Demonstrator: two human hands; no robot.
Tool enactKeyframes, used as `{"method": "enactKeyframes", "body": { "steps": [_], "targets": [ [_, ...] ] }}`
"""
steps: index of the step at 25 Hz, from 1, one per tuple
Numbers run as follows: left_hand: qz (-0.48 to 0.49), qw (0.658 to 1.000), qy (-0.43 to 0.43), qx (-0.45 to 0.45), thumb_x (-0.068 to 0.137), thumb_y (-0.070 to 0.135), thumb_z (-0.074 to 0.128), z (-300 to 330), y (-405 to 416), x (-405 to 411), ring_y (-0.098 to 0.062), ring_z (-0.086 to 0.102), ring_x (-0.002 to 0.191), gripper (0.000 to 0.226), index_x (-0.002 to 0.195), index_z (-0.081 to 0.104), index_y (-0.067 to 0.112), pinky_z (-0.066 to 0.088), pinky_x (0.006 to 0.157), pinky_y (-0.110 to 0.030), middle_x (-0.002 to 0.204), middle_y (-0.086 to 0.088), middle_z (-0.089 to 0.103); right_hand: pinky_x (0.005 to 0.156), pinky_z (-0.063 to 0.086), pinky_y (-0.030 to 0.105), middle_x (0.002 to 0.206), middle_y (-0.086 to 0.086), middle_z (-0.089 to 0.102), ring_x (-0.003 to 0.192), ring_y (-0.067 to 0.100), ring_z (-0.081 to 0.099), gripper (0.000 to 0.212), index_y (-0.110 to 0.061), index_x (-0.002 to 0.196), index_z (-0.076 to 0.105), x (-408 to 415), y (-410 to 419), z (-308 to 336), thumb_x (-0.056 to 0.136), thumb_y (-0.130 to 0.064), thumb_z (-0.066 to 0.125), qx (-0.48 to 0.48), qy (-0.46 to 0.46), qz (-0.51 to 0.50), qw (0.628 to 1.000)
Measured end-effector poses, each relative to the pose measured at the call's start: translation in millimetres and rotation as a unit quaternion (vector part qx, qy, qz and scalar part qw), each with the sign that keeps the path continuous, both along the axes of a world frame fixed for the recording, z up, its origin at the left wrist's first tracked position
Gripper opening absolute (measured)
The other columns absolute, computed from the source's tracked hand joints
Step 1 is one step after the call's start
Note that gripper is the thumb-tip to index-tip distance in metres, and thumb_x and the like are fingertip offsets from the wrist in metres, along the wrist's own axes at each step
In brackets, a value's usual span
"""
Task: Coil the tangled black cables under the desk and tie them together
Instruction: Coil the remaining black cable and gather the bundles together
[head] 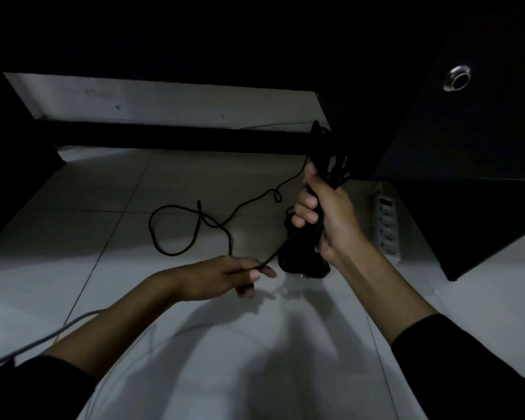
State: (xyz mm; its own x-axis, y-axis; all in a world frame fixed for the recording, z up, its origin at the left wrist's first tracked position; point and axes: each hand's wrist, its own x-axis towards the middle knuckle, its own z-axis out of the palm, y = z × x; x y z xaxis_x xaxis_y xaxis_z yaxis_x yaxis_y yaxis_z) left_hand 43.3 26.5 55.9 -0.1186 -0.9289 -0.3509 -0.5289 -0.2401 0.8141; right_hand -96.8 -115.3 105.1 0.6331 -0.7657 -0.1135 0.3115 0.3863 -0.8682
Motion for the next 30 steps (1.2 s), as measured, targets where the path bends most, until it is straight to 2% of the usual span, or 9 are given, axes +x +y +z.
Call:
{"method": "enactKeyframes", "body": {
  "steps": [3, 6, 12, 15, 18, 21, 24, 27, 30],
  "targets": [
    [0.021, 0.995, -0.093, -0.043, 0.1, 0.033, 0.044, 3.2, -0.2, 11.7, -0.013, 0.063, 0.077, 0.027, 0.119, 0.063, 0.029, 0.05, 0.071, -0.022, 0.082, -0.001, 0.067, 0.038, 0.02, 0.023, 0.047, -0.003, 0.031, 0.034, 0.008, 0.027, 0.029, -0.018, 0.071, 0.046, -3.1, -3.0, -2.7, 0.094, -0.03, 0.059, -0.051, 0.053, 0.019, 0.997],
    [0.081, 0.984, -0.06, -0.147, 0.094, 0.023, 0.056, 27.8, -6.9, 18.3, -0.003, 0.055, 0.059, 0.018, 0.091, 0.064, 0.008, 0.038, 0.058, -0.011, 0.067, -0.002, 0.066, 0.042, 0.02, 0.025, 0.046, -0.002, 0.031, 0.038, 0.012, 0.027, 0.034, -0.021, 0.064, 0.046, -3.5, -5.1, -3.5, 0.092, -0.031, 0.062, -0.134, 0.144, 0.003, 0.981],
    [0.025, 0.975, -0.033, -0.217, 0.086, 0.019, 0.069, 63.9, -29.3, -9.0, 0.003, 0.058, 0.063, 0.008, 0.083, 0.065, 0.013, 0.042, 0.063, -0.012, 0.068, 0.015, 0.063, 0.057, 0.044, 0.032, 0.058, 0.006, 0.054, 0.053, 0.019, 0.053, 0.032, -0.016, 0.067, 0.058, 2.0, 7.5, -3.5, 0.092, -0.034, 0.062, -0.213, 0.196, 0.02, 0.957],
    [0.124, 0.963, -0.012, -0.237, 0.072, 0.021, 0.082, 64.6, -38.1, -16.3, -0.01, 0.063, 0.068, 0.039, 0.086, 0.045, 0.017, 0.052, 0.059, -0.025, 0.078, 0.002, 0.066, 0.075, 0.056, 0.043, 0.075, 0.015, 0.069, 0.076, 0.029, 0.069, 0.028, -0.01, 0.078, 0.068, 7.8, 18.3, -0.4, 0.094, -0.031, 0.058, -0.204, 0.201, 0.027, 0.958],
    [0.169, 0.927, -0.194, -0.274, 0.06, 0.045, 0.085, 68.4, -41.1, -18.8, -0.016, 0.063, 0.07, 0.067, 0.098, 0.039, 0.016, 0.052, 0.061, -0.032, 0.078, 0.003, 0.062, 0.072, 0.056, 0.034, 0.074, -0.002, 0.071, 0.071, 0.009, 0.068, 0.019, -0.019, 0.088, 0.071, 8.3, 21.5, 1.7, 0.094, -0.033, 0.059, -0.188, 0.2, 0.03, 0.961],
    [0.196, 0.889, -0.33, -0.25, 0.054, 0.066, 0.077, 69.0, -42.0, -18.8, -0.02, 0.06, 0.072, 0.08, 0.105, 0.038, 0.018, 0.047, 0.061, -0.035, 0.079, 0.006, 0.058, 0.056, 0.048, 0.026, 0.064, -0.005, 0.063, 0.06, 0.003, 0.06, 0.012, -0.026, 0.088, 0.07, 6.5, 20.7, 2.5, 0.091, -0.034, 0.062, -0.213, 0.215, 0.027, 0.953],
    [0.173, 0.929, -0.231, -0.233, 0.056, 0.065, 0.077, 67.5, -42.3, -13.7, -0.011, 0.062, 0.08, 0.076, 0.105, 0.043, 0.018, 0.051, 0.066, -0.033, 0.089, 0.008, 0.06, 0.051, 0.044, 0.019, 0.059, -0.008, 0.062, 0.052, 0.001, 0.057, 0.017, -0.016, 0.093, 0.071, 3.8, 19.7, 2.1, 0.092, -0.031, 0.062, -0.227, 0.217, 0.031, 0.949],
    [0.139, 0.959, -0.11, -0.222, 0.074, 0.042, 0.077, 62.8, -42.1, -4.0, 0.002, 0.058, 0.076, 0.044, 0.098, 0.049, 0.017, 0.045, 0.064, -0.011, 0.086, 0.012, 0.056, 0.043, 0.034, 0.023, 0.041, -0.009, 0.045, 0.036, 0.006, 0.04, 0.027, -0.009, 0.078, 0.064, -2.2, 16.3, 0.5, 0.093, -0.032, 0.061, -0.199, 0.187, 0.032, 0.961],
    [0.146, 0.968, -0.075, -0.19, 0.091, 0.023, 0.063, 61.4, -34.7, 5.9, -0.012, 0.06, 0.066, 0.013, 0.086, 0.055, 0.014, 0.046, 0.057, -0.014, 0.074, -0.002, 0.059, 0.045, 0.031, 0.027, 0.043, -0.004, 0.032, 0.037, 0.011, 0.029, 0.032, -0.009, 0.078, 0.055, -6.9, 9.6, 1.7, 0.086, -0.036, 0.069, -0.195, 0.168, 0.029, 0.966]
  ]
}}
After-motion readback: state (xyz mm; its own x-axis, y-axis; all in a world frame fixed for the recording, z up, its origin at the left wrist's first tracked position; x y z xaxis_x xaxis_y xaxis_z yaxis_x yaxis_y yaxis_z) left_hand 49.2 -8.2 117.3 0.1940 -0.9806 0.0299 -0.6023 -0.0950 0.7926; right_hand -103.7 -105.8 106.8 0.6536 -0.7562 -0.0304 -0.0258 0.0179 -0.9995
